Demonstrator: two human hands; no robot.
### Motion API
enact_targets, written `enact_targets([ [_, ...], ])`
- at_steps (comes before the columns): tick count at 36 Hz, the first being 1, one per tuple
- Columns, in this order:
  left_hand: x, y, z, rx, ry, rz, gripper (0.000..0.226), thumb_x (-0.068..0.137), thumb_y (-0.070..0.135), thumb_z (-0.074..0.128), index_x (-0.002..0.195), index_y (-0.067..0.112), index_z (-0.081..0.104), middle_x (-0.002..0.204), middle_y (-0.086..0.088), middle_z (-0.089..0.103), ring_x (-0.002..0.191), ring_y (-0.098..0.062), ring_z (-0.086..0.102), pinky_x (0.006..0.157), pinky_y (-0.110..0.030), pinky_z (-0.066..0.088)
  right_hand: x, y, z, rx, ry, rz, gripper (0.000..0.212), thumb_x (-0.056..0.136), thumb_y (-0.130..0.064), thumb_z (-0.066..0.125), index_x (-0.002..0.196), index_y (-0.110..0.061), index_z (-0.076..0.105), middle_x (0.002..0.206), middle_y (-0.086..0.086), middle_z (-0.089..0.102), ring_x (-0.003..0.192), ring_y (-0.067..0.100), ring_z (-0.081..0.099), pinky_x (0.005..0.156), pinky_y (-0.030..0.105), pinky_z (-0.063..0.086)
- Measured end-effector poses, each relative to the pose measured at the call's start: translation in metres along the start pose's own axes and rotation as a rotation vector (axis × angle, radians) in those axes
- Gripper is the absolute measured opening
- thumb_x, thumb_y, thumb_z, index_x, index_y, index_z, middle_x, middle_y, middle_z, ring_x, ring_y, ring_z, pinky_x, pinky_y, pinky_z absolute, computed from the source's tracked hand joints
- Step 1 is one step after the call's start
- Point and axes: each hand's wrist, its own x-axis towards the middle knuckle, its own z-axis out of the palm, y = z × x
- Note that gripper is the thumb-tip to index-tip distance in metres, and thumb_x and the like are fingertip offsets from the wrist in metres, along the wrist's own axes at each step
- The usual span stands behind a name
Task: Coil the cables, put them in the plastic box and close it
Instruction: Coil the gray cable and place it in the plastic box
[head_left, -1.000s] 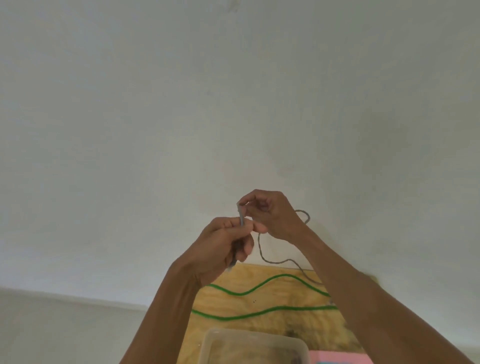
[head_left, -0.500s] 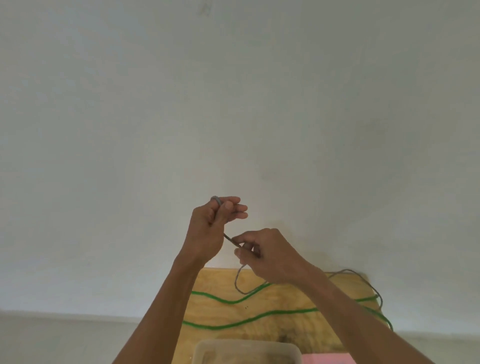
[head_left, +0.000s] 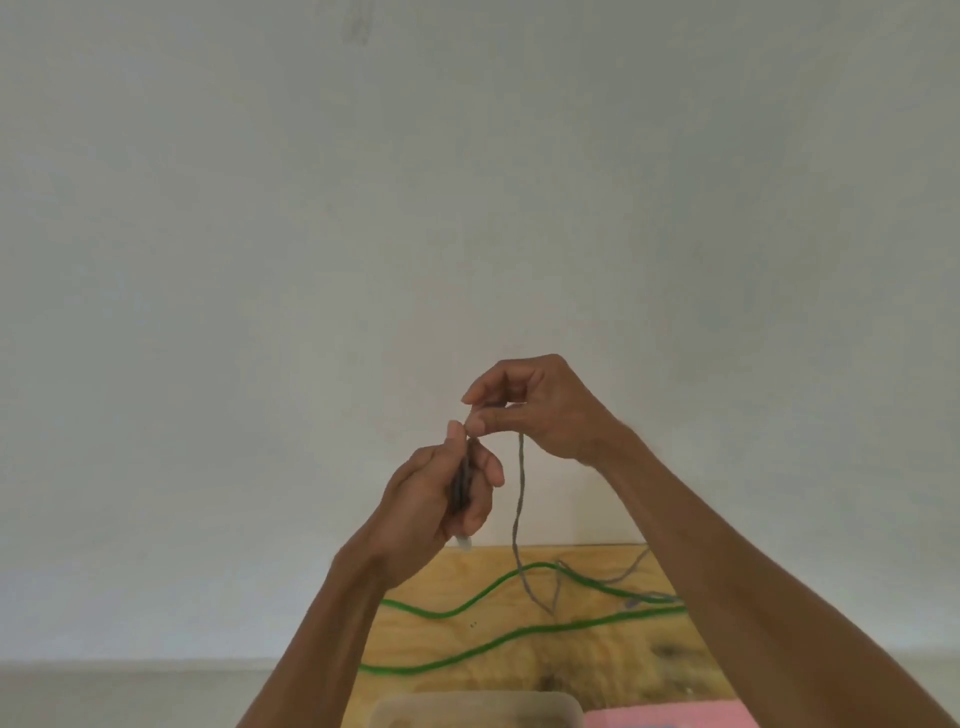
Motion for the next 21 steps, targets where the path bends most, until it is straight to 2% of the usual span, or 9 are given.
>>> enact_targets([
  [4, 0.003, 0.009, 0.008, -0.179, -0.102, 0.057, 0.042, 0.104, 0.037, 0.039, 0.086, 0.006, 0.062, 0.055, -0.01, 0.051, 0.051, -0.02, 0.042, 0.059, -0.036, 0.032, -0.009, 0.02, 0.019, 0.237, 0.003, 0.062, 0.011, 0.091, 0.0, 0.064, 0.094, -0.006, 0.072, 0.081, 0.005, 0.073, 0.075, 0.016, 0.069, 0.075, 0.036, 0.054],
  [5, 0.005, 0.01, 0.008, -0.193, -0.112, 0.079, 0.037, 0.102, 0.034, 0.041, 0.088, 0.006, 0.062, 0.057, -0.01, 0.053, 0.053, -0.02, 0.044, 0.061, -0.036, 0.034, -0.015, 0.025, 0.025, 0.281, -0.016, 0.076, 0.015, 0.092, -0.003, 0.061, 0.092, -0.011, 0.074, 0.075, 0.004, 0.073, 0.07, 0.015, 0.069, 0.073, 0.037, 0.054],
  [7, 0.01, 0.012, 0.005, -0.195, -0.119, 0.122, 0.03, 0.1, 0.029, 0.043, 0.093, 0.006, 0.061, 0.062, -0.01, 0.056, 0.057, -0.021, 0.047, 0.06, -0.034, 0.04, -0.027, 0.035, 0.038, 0.294, -0.026, 0.143, 0.034, 0.092, -0.006, 0.056, 0.074, -0.026, 0.075, 0.058, -0.002, 0.068, 0.056, 0.013, 0.065, 0.066, 0.036, 0.052],
  [9, 0.015, 0.017, -0.001, -0.168, -0.096, 0.151, 0.026, 0.1, 0.027, 0.045, 0.1, 0.006, 0.06, 0.068, -0.009, 0.058, 0.059, -0.021, 0.051, 0.051, -0.033, 0.044, -0.038, 0.047, 0.048, 0.19, 0.009, 0.206, 0.045, 0.098, -0.005, 0.054, 0.064, -0.028, 0.071, 0.061, -0.003, 0.065, 0.052, 0.014, 0.058, 0.062, 0.038, 0.051],
  [10, 0.018, 0.021, -0.005, -0.14, -0.065, 0.165, 0.024, 0.101, 0.026, 0.046, 0.102, 0.006, 0.059, 0.07, -0.008, 0.059, 0.059, -0.02, 0.053, 0.048, -0.034, 0.045, -0.043, 0.052, 0.052, 0.148, 0.013, 0.211, 0.038, 0.1, -0.012, 0.056, 0.07, -0.029, 0.073, 0.065, -0.001, 0.066, 0.051, 0.014, 0.054, 0.058, 0.035, 0.05],
  [12, 0.024, 0.027, -0.014, -0.039, 0.041, 0.211, 0.022, 0.1, 0.025, 0.049, 0.101, 0.006, 0.059, 0.073, -0.005, 0.063, 0.064, -0.018, 0.057, 0.055, -0.028, 0.049, -0.052, 0.056, 0.056, 0.088, 0.019, 0.21, 0.019, 0.099, -0.027, 0.059, 0.092, -0.027, 0.077, 0.069, 0.001, 0.066, 0.049, 0.014, 0.049, 0.05, 0.026, 0.045],
  [14, 0.028, 0.031, -0.024, 0.08, 0.109, 0.245, 0.022, 0.096, 0.022, 0.048, 0.1, 0.005, 0.061, 0.076, -0.003, 0.068, 0.069, -0.017, 0.063, 0.066, -0.024, 0.053, -0.058, 0.055, 0.054, 0.01, 0.049, 0.225, 0.02, 0.098, -0.03, 0.061, 0.105, -0.019, 0.076, 0.067, -0.002, 0.065, 0.049, 0.01, 0.048, 0.05, 0.022, 0.042],
  [18, 0.034, 0.024, -0.039, 0.315, 0.148, 0.232, 0.021, 0.102, 0.011, 0.046, 0.103, -0.003, 0.062, 0.086, -0.014, 0.072, 0.078, -0.026, 0.071, 0.078, -0.028, 0.056, -0.062, 0.043, 0.041, -0.233, 0.052, 0.152, 0.021, 0.095, -0.026, 0.065, 0.112, -0.019, 0.074, 0.068, -0.01, 0.066, 0.059, 0.009, 0.06, 0.062, 0.021, 0.048],
  [21, 0.036, 0.011, -0.039, 0.493, 0.123, 0.172, 0.024, 0.104, 0.009, 0.044, 0.102, -0.01, 0.058, 0.085, -0.016, 0.07, 0.078, -0.022, 0.071, 0.077, -0.028, 0.056, -0.056, 0.02, 0.027, -0.462, -0.026, 0.055, 0.023, 0.091, -0.019, 0.067, 0.114, -0.019, 0.074, 0.079, -0.013, 0.068, 0.052, 0.002, 0.054, 0.058, 0.011, 0.039],
])
